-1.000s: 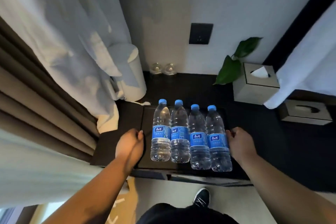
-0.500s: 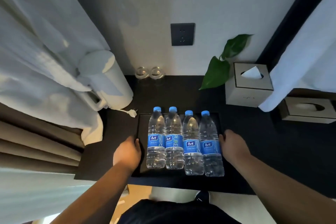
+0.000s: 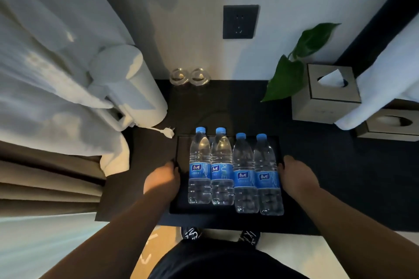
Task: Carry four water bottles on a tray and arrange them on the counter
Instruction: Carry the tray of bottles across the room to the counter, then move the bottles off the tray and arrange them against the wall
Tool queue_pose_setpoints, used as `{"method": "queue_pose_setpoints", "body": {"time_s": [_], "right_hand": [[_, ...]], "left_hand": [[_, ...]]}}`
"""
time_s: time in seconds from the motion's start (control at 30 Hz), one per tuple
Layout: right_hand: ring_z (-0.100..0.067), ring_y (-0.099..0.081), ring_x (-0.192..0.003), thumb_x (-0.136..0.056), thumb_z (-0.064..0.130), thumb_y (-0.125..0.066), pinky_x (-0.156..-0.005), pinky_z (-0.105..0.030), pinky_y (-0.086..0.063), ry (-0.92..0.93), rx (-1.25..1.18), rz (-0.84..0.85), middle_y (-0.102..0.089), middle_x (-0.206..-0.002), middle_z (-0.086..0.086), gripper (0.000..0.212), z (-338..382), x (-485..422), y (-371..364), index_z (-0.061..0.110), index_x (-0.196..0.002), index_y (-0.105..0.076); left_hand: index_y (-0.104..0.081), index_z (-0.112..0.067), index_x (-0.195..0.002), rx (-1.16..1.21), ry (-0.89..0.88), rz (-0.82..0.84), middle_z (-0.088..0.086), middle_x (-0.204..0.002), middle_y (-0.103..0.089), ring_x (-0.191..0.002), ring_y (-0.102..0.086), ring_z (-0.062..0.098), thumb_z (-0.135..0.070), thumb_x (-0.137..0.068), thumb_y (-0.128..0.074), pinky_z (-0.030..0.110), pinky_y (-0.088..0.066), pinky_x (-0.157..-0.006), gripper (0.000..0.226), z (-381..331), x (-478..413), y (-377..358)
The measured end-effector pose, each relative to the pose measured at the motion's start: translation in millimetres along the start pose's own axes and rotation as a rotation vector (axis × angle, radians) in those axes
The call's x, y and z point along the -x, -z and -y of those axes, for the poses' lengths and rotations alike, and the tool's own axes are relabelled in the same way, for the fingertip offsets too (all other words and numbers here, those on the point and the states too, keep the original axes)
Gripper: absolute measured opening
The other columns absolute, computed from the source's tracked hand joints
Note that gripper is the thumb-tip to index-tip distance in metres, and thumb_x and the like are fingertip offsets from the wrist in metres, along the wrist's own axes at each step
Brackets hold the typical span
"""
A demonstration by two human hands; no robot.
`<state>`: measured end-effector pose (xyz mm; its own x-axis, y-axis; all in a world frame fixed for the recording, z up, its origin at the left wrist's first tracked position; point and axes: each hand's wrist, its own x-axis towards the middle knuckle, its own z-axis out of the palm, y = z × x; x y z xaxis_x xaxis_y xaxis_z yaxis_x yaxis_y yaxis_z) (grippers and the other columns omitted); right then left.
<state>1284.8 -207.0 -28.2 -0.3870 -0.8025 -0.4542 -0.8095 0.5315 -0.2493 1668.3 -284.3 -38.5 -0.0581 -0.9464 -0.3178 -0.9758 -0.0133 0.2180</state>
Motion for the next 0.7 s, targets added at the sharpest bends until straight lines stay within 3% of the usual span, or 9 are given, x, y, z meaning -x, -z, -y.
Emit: {"method": "queue_pose_setpoints", "body": {"time_s": [0.17, 0.4, 0.7], "right_hand": [[-0.018, -0.058, -0.065, -0.104, 0.037, -0.048, -0.050, -0.032, -0.039, -0.015, -0.025, 0.013, -0.060, -0.075, -0.003, 0.026, -2, -3, 2, 0.020, -0.084, -0.045], [-0.019, -0.064, -0.064, -0.103, 0.042, -0.051, -0.052, -0.033, -0.046, -0.085, -0.179, -0.048, -0.065, -0.073, -0.003, 0.026, 10, 1, 16, 0.024, -0.084, -0.052], [-0.015, -0.063, -0.059, -0.102, 0.044, -0.049, -0.047, -0.030, -0.043, 0.074, -0.134, -0.160, -0.063, -0.070, 0.001, 0.023, 87, -18, 51, 0.031, -0.084, -0.049]], "left_hand": [[-0.059, -0.022, -0.100, -0.009, -0.025, 0.041, 0.006, -0.091, -0.069, -0.083, -0.065, 0.028, -0.045, -0.095, -0.048, 0.033, -0.043, -0.064, 0.027, 0, -9, 15], [-0.049, -0.023, -0.080, 0.061, -0.050, -0.075, -0.001, -0.077, -0.065, -0.071, -0.063, 0.026, -0.051, -0.094, -0.042, 0.032, -0.045, -0.059, 0.032, -11, -7, 36], [-0.056, -0.028, -0.080, 0.132, -0.126, -0.148, -0.003, -0.078, -0.066, -0.076, -0.064, 0.023, -0.047, -0.094, -0.050, 0.029, -0.041, -0.060, 0.024, -32, -31, 58]]}}
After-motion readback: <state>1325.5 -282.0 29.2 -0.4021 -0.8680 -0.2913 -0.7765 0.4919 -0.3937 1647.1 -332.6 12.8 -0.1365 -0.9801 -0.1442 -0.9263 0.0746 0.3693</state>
